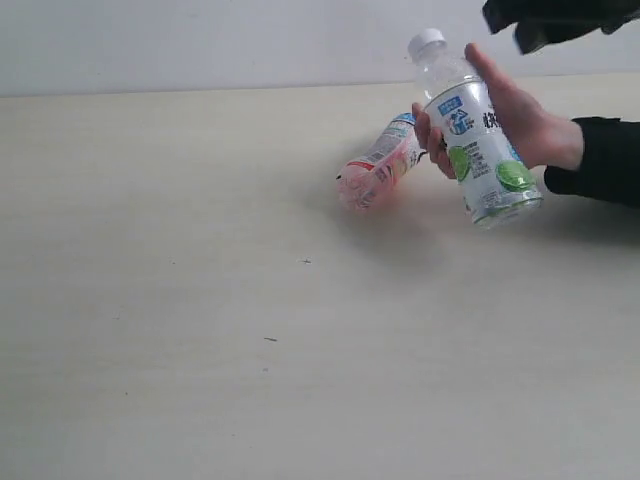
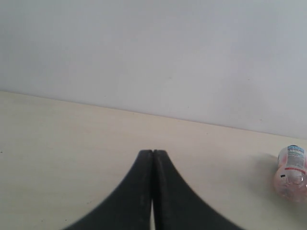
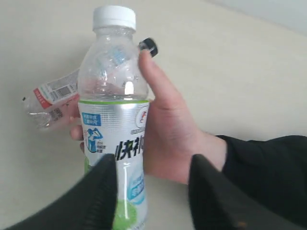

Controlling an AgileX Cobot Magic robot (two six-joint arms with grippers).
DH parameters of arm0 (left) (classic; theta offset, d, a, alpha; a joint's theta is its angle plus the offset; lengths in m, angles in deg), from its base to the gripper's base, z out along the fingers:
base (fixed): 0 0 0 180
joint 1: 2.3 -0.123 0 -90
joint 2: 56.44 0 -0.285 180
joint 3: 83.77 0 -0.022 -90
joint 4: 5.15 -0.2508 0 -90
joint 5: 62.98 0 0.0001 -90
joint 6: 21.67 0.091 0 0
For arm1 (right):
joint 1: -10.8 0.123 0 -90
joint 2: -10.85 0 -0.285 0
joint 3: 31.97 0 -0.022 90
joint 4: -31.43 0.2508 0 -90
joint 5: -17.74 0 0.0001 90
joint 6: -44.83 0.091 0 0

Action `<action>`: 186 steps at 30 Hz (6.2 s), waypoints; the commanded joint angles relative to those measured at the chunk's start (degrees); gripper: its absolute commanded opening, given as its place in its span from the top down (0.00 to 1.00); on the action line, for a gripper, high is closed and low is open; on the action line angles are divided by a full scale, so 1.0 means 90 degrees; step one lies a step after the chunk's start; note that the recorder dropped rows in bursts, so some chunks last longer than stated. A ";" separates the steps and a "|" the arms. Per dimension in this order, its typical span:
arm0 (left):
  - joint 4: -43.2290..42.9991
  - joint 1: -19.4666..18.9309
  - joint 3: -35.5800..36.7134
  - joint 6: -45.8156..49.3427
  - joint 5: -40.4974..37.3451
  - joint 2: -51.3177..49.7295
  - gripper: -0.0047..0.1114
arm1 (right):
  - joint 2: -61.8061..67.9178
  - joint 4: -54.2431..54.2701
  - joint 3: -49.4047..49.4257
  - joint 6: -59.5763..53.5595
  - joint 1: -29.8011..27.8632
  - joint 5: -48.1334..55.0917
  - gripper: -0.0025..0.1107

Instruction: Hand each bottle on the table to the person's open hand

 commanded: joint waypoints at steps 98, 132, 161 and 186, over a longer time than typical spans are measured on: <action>-0.0013 -0.0013 -0.0005 0.0003 0.0016 0.0040 0.96 | -0.9478 -0.2752 0.5801 0.1565 0.0217 -0.2290 0.98; -0.0013 -0.0013 -0.0005 0.0003 0.0016 0.0040 0.96 | -0.9478 -0.3384 0.5801 0.1565 0.0626 -0.2110 0.98; -0.0013 -0.0013 -0.0005 0.0003 0.0016 0.0040 0.96 | -0.8811 -0.2752 0.5612 0.2416 0.0989 -0.1620 0.98; -0.0013 -0.0013 -0.0005 0.0003 0.0016 0.0040 0.96 | -0.9478 -0.2579 0.5612 0.2416 0.0989 -0.1264 0.98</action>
